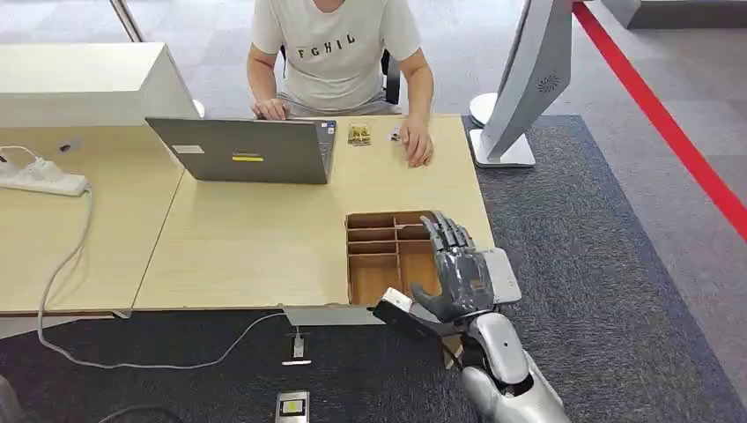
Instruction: Pass the card to the sensor for recognition and then transmit it.
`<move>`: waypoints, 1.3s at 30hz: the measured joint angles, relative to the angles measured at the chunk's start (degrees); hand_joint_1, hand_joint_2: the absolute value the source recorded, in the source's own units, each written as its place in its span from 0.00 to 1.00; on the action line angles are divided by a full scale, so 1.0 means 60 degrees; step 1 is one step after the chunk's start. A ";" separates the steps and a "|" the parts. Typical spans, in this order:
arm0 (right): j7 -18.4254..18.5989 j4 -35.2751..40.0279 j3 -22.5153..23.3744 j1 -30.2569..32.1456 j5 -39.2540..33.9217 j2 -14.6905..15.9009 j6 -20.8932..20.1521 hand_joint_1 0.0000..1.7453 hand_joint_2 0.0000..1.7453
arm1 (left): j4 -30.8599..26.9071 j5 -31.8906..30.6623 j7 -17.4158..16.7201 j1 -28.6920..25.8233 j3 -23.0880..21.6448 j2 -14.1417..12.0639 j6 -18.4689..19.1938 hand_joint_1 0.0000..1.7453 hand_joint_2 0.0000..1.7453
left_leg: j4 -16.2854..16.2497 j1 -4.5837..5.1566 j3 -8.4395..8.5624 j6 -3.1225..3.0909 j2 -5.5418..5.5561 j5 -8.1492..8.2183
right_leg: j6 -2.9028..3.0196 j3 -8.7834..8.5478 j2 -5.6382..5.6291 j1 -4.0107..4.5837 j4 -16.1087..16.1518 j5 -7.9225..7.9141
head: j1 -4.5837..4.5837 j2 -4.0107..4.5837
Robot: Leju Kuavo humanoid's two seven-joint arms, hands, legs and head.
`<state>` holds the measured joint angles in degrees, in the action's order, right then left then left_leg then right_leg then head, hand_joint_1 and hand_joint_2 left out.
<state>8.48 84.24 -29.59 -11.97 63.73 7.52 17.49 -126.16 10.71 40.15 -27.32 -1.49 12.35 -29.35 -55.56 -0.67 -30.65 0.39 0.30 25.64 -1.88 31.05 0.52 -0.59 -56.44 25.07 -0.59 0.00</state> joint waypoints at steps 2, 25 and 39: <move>0.0000 0.0117 0.0011 -0.0017 -0.0055 0.0000 0.0211 0.00 1.00 | 0.0000 -0.0044 0.0000 -0.0001 0.0004 0.0004 -0.0077 0.02 1.00 | 0.0000 0.0000 0.0000 0.0000 0.0000 0.0000 | 0.0000 0.0000 0.0000 0.0000 -0.0001 0.0000 | 0.0000 0.0000; -0.0393 -0.0314 -0.0241 -0.0798 0.0324 -0.0623 0.0094 0.00 1.00 | 0.0004 0.0077 0.0000 -0.0008 0.0007 0.0033 -0.0255 0.02 1.00 | 0.0001 -0.0002 -0.0002 0.0000 0.0001 0.0000 | 0.0000 -0.0002 0.0000 0.0002 -0.0003 0.0001 | 0.0000 0.0000; -0.0178 -0.2620 -0.0532 -0.2022 0.0583 -0.1231 0.0182 0.00 1.00 | 0.0025 0.0095 0.0000 -0.0019 0.0011 0.0036 -0.0248 0.02 1.00 | 0.0000 -0.0001 -0.0004 0.0000 0.0001 -0.0001 | 0.0000 -0.0001 0.0001 0.0001 -0.0003 0.0000 | 0.0000 0.0000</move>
<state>7.41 68.52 -32.79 -24.10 67.23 0.13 18.58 -126.01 11.28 40.15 -27.44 -1.42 12.57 -30.84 -55.56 -0.68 -30.67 0.39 0.31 25.63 -1.88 31.04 0.52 -0.58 -56.45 25.07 -0.59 0.00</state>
